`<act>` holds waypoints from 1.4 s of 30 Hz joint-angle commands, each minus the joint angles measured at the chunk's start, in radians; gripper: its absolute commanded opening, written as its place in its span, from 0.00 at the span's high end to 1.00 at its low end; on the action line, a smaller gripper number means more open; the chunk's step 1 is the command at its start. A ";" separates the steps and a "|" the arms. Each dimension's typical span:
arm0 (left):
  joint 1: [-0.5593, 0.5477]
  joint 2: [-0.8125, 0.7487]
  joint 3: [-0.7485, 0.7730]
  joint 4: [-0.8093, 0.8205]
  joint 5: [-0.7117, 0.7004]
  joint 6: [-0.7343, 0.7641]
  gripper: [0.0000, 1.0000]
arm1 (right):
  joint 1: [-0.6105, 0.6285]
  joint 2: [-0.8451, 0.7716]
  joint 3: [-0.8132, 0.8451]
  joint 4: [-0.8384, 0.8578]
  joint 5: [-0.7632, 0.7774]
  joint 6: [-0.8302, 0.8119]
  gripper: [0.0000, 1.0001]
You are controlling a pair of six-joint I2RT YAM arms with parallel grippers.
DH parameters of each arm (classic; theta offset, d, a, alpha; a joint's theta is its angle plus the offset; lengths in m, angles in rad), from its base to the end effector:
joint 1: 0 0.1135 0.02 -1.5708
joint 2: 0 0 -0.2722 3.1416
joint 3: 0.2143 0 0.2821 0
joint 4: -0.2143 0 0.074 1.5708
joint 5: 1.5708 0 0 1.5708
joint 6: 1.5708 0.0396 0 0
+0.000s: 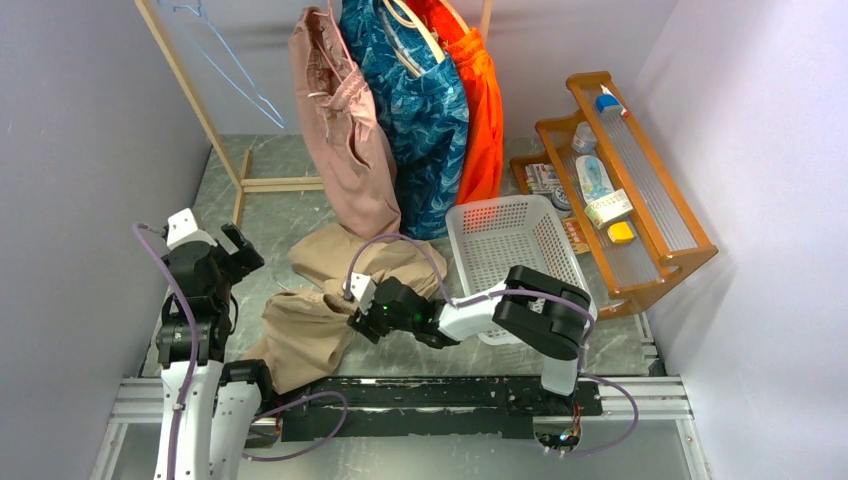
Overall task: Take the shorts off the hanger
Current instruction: Pick up the shorts at the center of the board.
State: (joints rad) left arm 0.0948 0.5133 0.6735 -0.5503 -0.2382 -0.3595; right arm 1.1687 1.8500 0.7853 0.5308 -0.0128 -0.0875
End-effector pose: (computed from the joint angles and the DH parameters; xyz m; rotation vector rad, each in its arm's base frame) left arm 0.1479 0.0234 0.3076 -0.5895 1.8585 0.0587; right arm 0.1478 0.3489 0.1053 -1.2845 1.7553 0.6506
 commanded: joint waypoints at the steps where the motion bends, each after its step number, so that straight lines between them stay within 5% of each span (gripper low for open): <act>1: 0.010 -0.010 -0.002 0.019 -0.031 0.002 0.01 | 0.006 0.004 -0.044 -0.004 0.058 0.097 0.52; 6: 0.010 -0.031 -0.008 0.015 -0.031 0.002 0.01 | 0.010 -0.111 -0.045 -0.069 0.069 0.096 1.00; 22: 0.011 -0.003 -0.011 0.020 0.000 -0.032 0.01 | 0.022 -0.849 0.014 -0.398 0.197 0.279 1.00; 33: 0.011 0.019 -0.020 0.023 0.031 -0.040 0.01 | 0.022 -0.833 0.190 -0.606 0.356 0.406 1.00; 42: 0.011 0.032 -0.020 0.022 0.043 -0.042 0.01 | 0.022 -0.945 0.413 -0.837 0.694 0.268 1.00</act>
State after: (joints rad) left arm 0.0948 0.5491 0.6571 -0.5510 -0.2153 -0.3916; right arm 1.1866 1.0008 1.0840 -0.2333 0.4797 0.2413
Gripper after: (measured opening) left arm 0.994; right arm 0.060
